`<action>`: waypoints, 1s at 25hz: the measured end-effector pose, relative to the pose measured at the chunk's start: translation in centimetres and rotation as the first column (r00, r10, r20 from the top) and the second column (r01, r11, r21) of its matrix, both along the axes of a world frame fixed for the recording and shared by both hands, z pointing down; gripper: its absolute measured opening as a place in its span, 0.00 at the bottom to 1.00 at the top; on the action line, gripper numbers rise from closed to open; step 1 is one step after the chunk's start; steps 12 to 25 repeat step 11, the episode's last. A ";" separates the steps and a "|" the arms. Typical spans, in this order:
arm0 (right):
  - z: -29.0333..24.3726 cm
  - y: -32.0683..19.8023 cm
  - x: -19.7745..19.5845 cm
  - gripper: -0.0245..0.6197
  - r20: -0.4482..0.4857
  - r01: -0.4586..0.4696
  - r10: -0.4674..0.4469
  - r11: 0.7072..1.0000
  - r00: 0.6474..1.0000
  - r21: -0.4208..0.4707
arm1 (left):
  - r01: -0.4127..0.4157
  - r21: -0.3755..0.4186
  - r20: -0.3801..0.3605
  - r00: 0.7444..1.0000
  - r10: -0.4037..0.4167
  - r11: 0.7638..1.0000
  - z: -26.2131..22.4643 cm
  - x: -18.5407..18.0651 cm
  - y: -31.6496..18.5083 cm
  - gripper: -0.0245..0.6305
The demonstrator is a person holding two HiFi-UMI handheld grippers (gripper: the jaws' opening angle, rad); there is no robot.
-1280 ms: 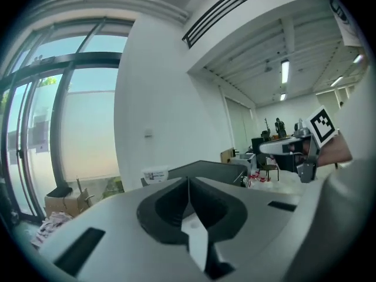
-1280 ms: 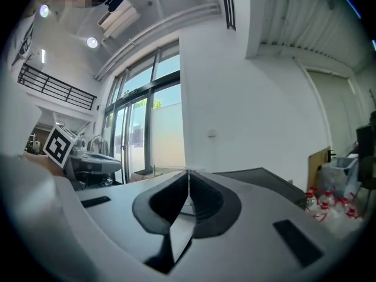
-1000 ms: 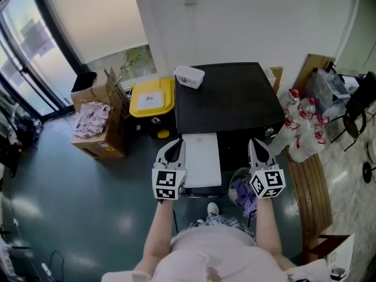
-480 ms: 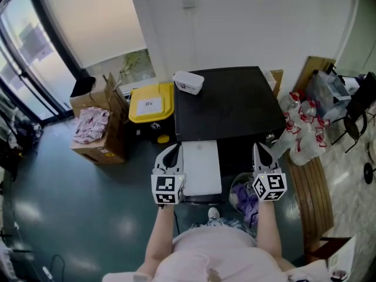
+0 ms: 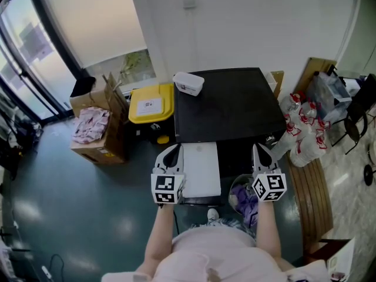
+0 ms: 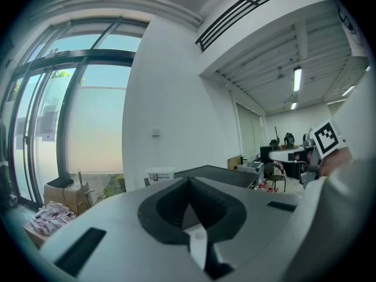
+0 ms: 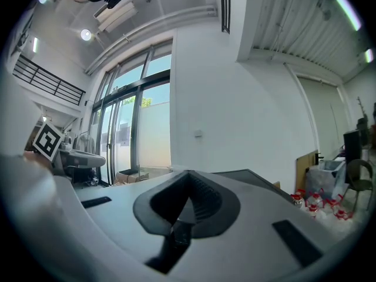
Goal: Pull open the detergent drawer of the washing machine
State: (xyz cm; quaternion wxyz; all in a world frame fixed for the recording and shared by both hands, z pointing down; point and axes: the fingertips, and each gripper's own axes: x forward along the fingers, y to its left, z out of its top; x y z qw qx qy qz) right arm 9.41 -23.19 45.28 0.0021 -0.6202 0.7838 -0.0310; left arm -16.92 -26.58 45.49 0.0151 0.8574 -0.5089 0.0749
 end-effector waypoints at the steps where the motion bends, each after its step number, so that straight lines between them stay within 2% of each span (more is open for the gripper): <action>1: 0.0 0.0 0.1 0.06 -0.002 0.001 -0.001 1.000 1.000 0.000 | -0.001 -0.002 0.000 1.000 0.001 1.000 0.0 0.1 0.0 0.08; 25: -0.2 -0.2 0.2 0.06 -0.019 0.013 -0.013 1.000 1.000 -0.002 | -0.005 -0.008 0.004 1.000 0.005 1.000 0.3 0.6 -0.2 0.07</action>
